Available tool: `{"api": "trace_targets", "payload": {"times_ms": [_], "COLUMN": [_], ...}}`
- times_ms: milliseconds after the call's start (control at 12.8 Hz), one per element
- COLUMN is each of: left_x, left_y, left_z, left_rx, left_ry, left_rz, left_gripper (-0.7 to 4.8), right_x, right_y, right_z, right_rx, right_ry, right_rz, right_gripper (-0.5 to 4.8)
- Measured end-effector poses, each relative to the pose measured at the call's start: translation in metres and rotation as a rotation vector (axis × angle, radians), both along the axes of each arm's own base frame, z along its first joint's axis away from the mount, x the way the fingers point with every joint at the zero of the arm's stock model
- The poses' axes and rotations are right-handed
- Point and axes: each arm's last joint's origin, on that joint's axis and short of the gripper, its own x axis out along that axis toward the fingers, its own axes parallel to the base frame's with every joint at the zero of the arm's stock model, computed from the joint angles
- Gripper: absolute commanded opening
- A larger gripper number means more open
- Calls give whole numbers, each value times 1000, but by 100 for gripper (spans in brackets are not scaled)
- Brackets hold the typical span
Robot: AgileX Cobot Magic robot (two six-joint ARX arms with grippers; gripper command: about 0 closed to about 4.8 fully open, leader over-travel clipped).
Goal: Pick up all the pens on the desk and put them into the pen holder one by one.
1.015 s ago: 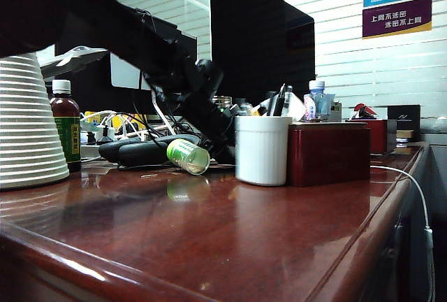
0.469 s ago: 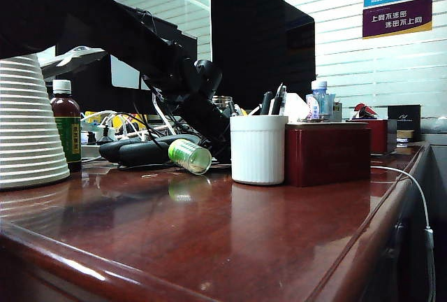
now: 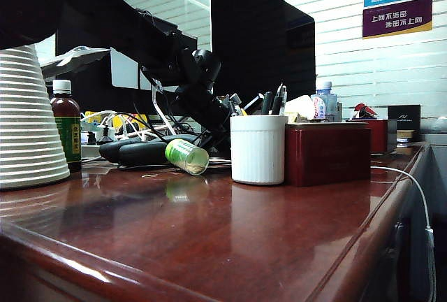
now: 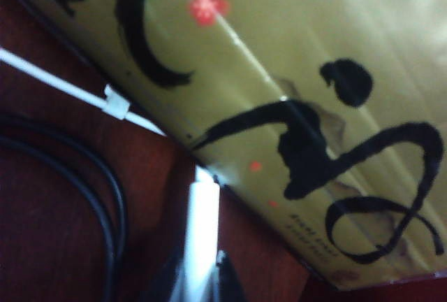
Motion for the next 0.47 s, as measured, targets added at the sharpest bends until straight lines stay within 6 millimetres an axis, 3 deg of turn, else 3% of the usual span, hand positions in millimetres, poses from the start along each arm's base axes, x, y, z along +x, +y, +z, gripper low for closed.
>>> {"api": "trace_targets", "payload": {"times_ms": [156, 234, 469], "left_x": [1, 11, 11], "left_y": [3, 18, 28], "left_z": [6, 34, 54], "left_rx": [-3, -12, -15], "left_ry": [-11, -117, -148], "left_rz": [5, 50, 67], "left_gripper": [20, 21, 19], "right_x": [0, 0, 0], "right_y": [0, 0, 0], "right_z": [0, 0, 0], "right_rx": [0, 0, 0], "right_ry": [0, 0, 0], "right_rz": [0, 2, 2], "right_gripper": [-6, -5, -5]}}
